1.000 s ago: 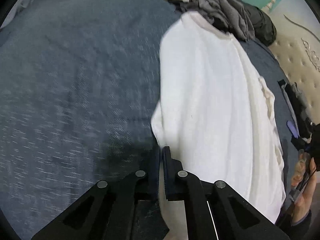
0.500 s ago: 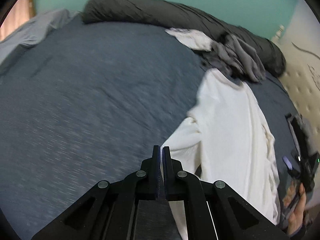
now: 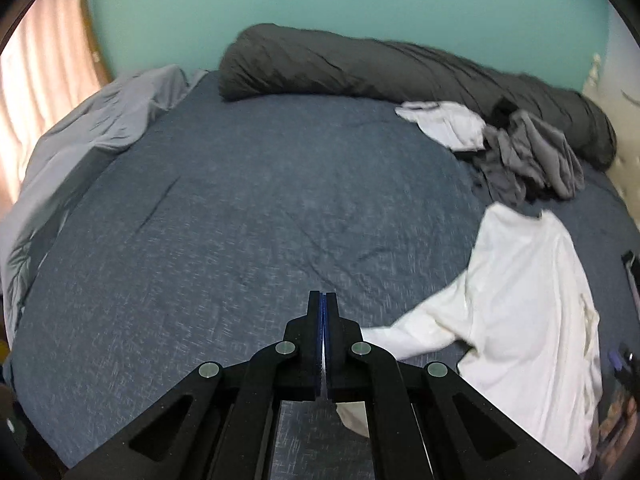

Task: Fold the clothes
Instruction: 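Pull the sleeve outward from the shirt body with the left tool, then release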

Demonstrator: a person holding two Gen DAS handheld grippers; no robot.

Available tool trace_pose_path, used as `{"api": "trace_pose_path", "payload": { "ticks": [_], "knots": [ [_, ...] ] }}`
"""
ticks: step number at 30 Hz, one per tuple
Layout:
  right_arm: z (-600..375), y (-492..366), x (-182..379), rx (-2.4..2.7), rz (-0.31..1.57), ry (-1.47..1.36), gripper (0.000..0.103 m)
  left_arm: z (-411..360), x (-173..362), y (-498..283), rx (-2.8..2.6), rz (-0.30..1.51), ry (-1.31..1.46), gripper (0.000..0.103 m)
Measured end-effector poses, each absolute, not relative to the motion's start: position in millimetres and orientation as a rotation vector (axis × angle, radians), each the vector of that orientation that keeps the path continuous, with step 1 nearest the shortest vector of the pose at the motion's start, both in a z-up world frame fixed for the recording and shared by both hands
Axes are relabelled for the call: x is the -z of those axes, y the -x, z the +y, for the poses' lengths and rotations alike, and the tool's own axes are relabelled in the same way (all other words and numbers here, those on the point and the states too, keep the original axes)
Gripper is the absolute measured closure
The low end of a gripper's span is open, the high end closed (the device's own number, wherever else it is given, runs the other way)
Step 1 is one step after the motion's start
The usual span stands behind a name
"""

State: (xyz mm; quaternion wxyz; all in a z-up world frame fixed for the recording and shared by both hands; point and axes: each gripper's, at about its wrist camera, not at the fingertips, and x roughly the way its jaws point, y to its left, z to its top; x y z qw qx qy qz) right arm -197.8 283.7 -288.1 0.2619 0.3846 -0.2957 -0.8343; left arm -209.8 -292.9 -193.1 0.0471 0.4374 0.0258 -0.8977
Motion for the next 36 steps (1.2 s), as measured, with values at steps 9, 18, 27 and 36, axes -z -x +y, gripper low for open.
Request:
{"api": "trace_pose_path", "payload": {
  "ticks": [9,18,27,36],
  "knots": [
    [277.8,197.1,290.1,2.250,-0.776,-1.051,0.022,-297.7,302.6,194.9,2.607,0.452,-1.573,0.102],
    [269.0,196.2,291.2,2.240,-0.745,-1.060,0.022,-287.2,353.6,187.0,2.548,0.594,-1.678,0.073],
    [268.8,196.8,292.4,2.234,-0.758,-1.067,0.022,-285.5,356.6,183.0,2.507,0.561,-1.717,0.074],
    [270.3,196.5,289.3,2.226,-0.772,-1.054,0.022,-287.3,359.0,172.2,2.486,0.636,-1.717,0.073]
  ]
}}
